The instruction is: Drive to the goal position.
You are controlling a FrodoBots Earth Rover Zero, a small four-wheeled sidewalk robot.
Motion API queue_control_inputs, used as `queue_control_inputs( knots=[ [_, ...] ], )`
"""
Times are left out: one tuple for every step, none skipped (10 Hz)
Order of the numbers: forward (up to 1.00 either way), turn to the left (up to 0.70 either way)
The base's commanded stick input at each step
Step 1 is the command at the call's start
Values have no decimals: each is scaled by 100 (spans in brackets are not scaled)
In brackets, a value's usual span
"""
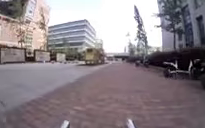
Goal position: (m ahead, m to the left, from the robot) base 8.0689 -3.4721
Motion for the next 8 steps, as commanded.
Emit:
queue_control_inputs(
  knots=[
    [70, -14],
    [70, -14],
    [70, -14],
    [52, -6],
    [45, -1],
    [45, 0],
    [45, 0],
    [45, 0]
  ],
)
